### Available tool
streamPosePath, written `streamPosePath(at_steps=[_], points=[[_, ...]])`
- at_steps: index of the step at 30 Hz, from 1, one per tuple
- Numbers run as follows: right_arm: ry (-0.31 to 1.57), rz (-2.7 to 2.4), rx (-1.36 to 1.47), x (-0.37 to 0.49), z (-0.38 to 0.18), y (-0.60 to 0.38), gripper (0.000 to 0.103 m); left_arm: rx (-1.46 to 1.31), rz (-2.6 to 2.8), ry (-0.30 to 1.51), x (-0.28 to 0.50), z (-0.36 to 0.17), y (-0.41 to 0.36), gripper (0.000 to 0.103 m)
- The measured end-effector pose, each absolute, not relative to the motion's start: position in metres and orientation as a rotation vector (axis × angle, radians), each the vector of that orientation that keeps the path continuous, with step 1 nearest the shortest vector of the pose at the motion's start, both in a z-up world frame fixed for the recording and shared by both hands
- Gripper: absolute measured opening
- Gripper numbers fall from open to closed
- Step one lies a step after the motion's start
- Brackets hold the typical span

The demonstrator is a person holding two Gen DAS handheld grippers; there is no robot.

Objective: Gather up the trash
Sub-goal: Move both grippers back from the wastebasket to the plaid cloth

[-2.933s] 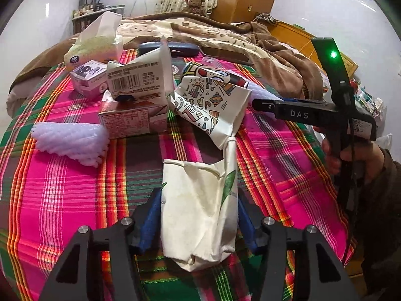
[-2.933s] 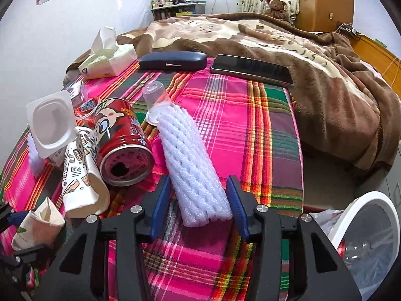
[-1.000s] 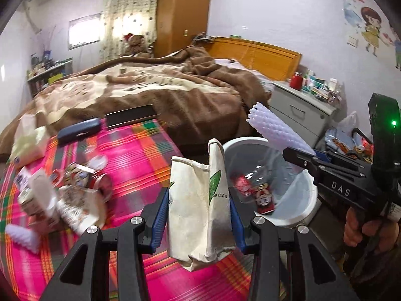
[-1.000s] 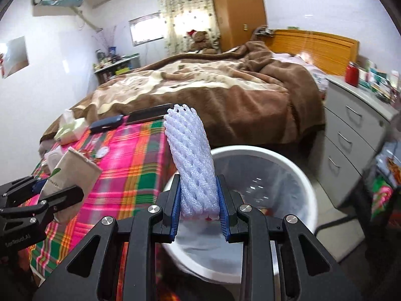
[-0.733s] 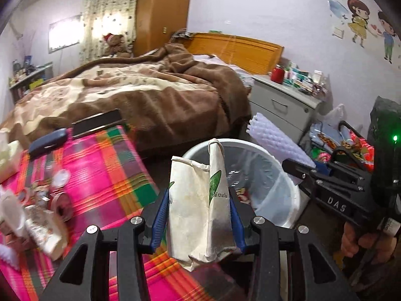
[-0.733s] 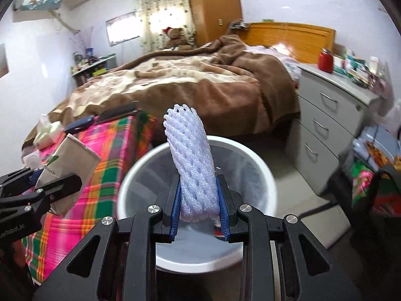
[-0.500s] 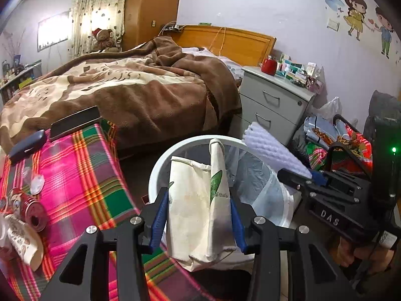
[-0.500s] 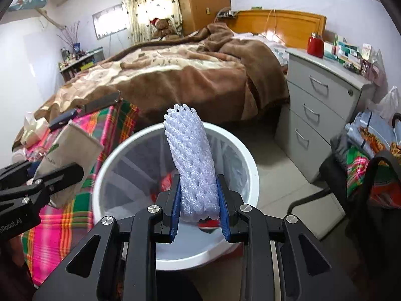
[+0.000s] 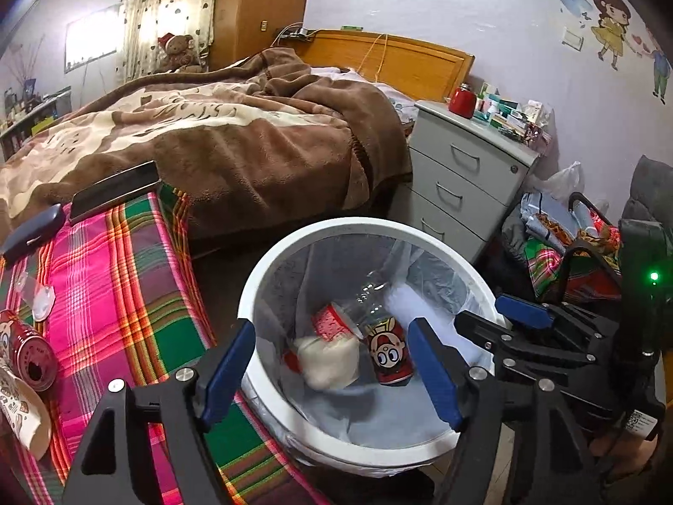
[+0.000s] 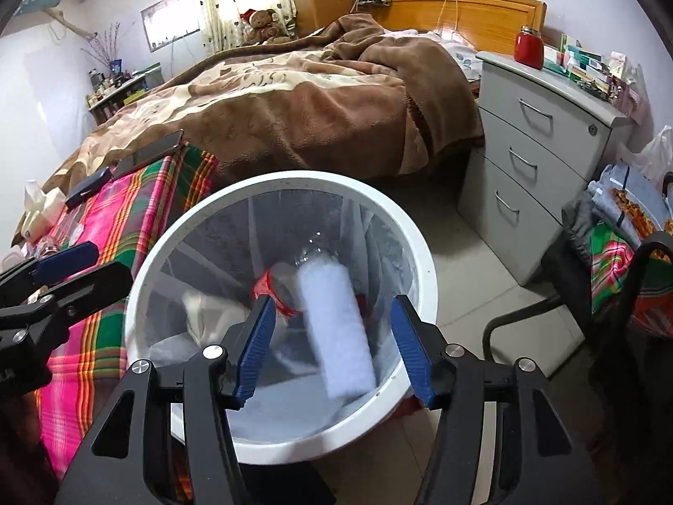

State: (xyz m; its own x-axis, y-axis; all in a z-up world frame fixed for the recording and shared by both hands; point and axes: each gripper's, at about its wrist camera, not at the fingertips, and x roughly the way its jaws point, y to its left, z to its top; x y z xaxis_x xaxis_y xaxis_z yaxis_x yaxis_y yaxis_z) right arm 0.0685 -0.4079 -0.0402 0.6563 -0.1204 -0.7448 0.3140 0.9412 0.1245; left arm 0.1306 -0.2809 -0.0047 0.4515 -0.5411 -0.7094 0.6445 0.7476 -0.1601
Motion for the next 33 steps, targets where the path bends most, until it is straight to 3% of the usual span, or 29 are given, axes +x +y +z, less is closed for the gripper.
streamPosePath(at_steps=[13,33], points=[[0.781,-0.242,0.249,0.069,-0.027,-0.395,0.058,0.134,-0.697,0.792,0.117,0.003,-0.251,0.075],[0.697,-0.092,0.197,0.079,-0.004,-0.325,0.058,0.066,-0.505,0.71,0.097,0.029,-0.132,0.075]])
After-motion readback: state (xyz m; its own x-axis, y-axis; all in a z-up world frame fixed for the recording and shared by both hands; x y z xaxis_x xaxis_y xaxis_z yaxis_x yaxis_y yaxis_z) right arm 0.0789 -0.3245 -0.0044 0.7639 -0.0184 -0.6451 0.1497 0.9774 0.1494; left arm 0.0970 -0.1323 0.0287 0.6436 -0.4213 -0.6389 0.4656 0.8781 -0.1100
